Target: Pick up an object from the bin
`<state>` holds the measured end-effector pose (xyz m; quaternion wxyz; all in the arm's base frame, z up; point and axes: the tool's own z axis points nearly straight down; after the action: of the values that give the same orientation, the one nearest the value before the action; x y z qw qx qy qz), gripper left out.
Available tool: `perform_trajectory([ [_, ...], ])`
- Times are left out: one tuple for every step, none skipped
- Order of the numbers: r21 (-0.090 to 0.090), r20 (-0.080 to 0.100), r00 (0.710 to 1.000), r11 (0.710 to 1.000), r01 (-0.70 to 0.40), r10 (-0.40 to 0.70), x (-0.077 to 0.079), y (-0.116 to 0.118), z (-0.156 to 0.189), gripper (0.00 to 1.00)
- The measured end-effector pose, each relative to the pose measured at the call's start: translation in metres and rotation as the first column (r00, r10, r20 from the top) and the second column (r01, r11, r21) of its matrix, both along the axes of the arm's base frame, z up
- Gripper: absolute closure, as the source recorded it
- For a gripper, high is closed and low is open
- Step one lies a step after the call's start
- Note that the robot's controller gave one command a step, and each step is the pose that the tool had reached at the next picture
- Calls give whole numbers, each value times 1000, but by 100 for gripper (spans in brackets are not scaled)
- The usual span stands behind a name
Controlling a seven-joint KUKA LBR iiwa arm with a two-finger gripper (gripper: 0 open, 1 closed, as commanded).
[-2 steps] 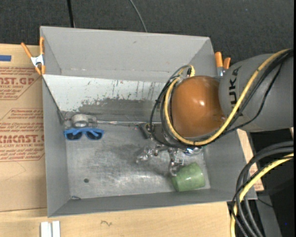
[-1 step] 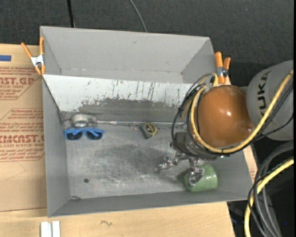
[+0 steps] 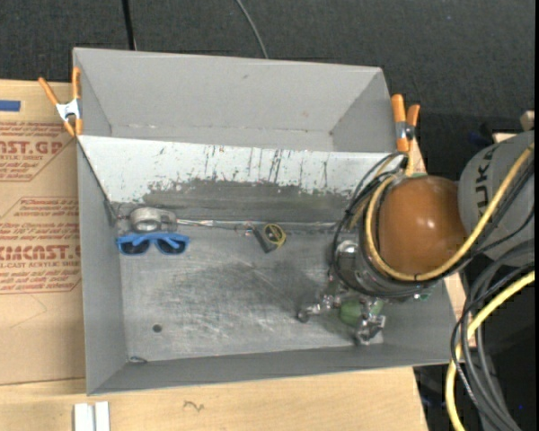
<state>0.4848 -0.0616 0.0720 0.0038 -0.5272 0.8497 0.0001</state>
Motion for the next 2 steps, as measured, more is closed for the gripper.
perform_trajectory([
  [-3,-6,999,999,36,-36,6,-37,11,0],
  [-4,-10,1000,1000,29,-29,67,-42,0,0],
])
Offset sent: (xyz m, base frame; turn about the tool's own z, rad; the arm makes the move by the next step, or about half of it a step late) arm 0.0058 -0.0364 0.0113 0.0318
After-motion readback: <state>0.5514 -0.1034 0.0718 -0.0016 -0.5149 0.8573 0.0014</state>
